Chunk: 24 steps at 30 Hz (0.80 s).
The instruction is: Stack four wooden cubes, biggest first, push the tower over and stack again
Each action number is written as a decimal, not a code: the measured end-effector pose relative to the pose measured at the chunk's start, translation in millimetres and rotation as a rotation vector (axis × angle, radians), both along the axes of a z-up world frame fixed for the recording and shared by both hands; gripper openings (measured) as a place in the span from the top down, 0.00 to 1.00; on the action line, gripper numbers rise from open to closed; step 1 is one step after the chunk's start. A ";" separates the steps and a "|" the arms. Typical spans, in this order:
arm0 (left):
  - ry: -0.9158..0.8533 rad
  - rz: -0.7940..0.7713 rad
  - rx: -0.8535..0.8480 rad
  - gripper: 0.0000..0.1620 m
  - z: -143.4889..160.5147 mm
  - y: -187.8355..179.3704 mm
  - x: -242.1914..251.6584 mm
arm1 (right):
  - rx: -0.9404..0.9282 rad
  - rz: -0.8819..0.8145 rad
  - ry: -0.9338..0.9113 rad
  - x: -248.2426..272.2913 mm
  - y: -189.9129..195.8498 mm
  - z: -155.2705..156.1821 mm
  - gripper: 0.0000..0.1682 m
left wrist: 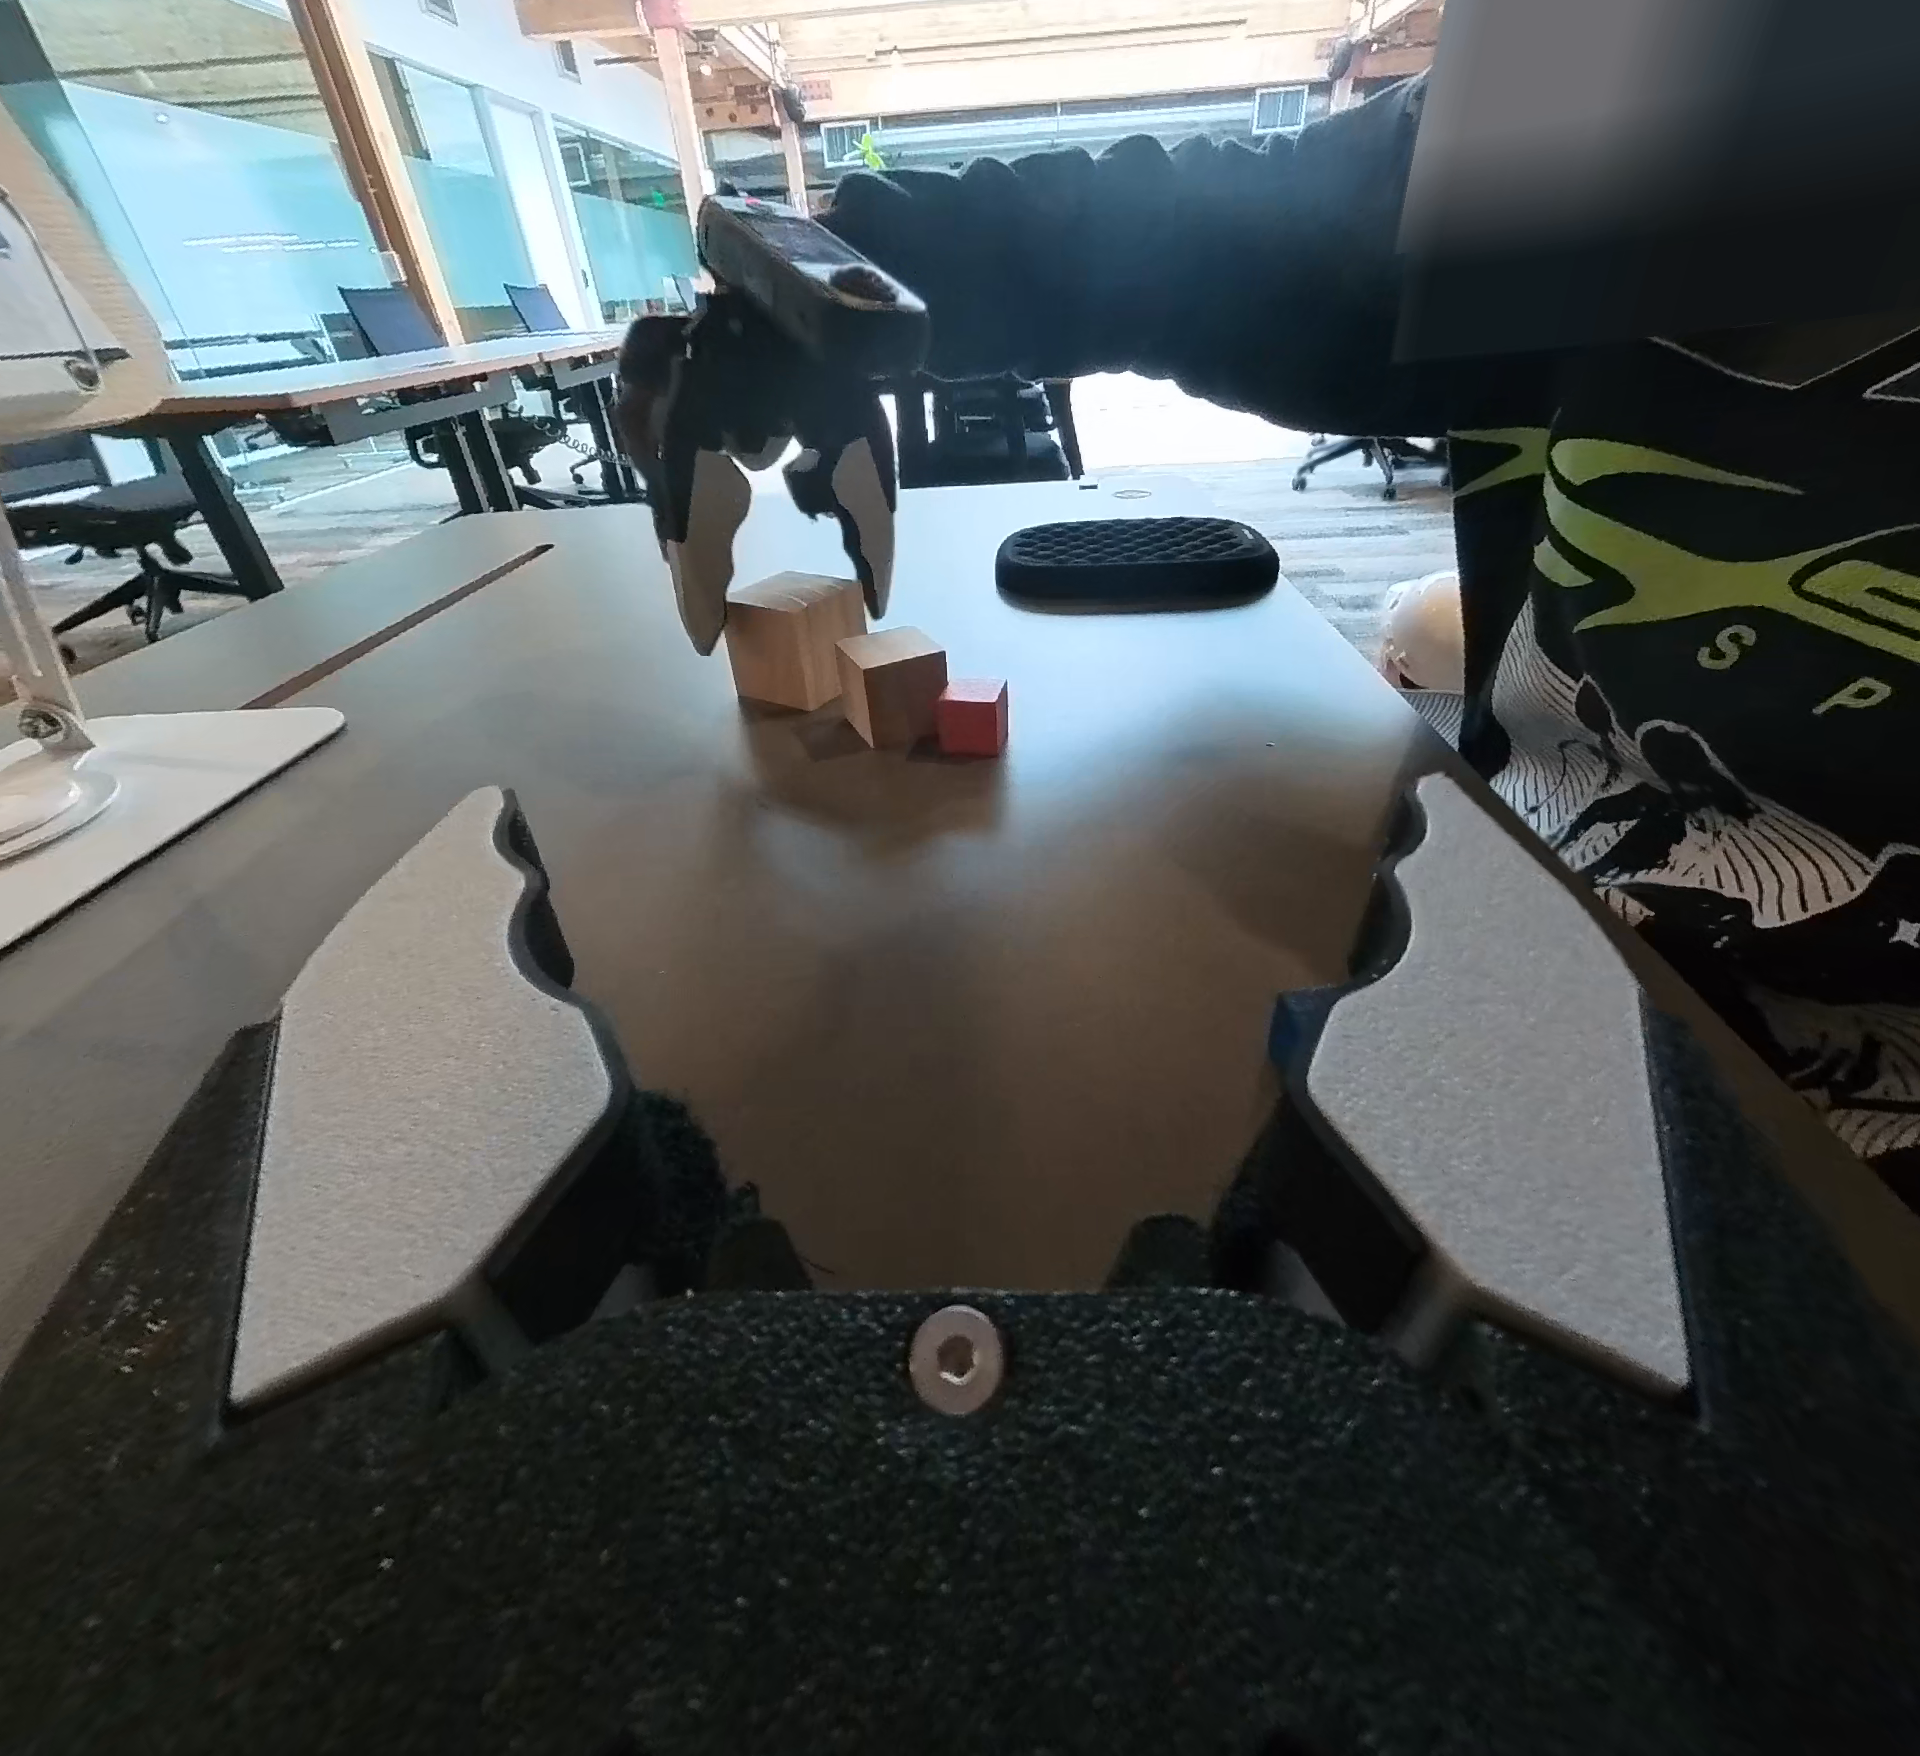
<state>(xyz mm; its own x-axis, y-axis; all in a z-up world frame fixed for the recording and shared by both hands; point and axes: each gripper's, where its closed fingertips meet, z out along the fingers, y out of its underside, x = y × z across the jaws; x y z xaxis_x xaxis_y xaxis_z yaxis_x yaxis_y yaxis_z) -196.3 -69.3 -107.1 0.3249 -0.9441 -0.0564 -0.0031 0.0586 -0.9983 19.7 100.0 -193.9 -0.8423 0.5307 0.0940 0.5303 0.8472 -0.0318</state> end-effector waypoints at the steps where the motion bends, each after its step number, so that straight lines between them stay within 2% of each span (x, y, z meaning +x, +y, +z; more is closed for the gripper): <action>1: -0.009 -0.003 0.004 0.09 1.2 -0.7 -0.9 | -0.008 -0.010 0.007 -0.4 -0.4 1.0 0.44; 10: -0.024 -0.044 -0.002 0.10 2.7 -5.3 -0.9 | -0.028 -0.026 0.042 1.0 -3.1 3.6 0.45; 14: -0.014 -0.040 -0.003 0.10 1.5 -4.7 0.0 | -0.025 0.004 0.057 -2.4 -3.0 -0.3 0.52; 16: -0.012 -0.038 -0.005 0.09 1.3 -4.3 0.2 | -0.008 0.031 0.074 -5.8 -1.2 -1.1 0.59; 19: -0.013 -0.037 -0.004 0.09 1.3 -4.1 0.1 | -0.003 0.048 0.086 -7.7 -1.2 -0.1 0.61; 24: -0.006 -0.034 -0.006 0.10 0.4 -3.5 0.8 | 0.012 -0.066 0.163 -28.9 -4.5 25.2 0.61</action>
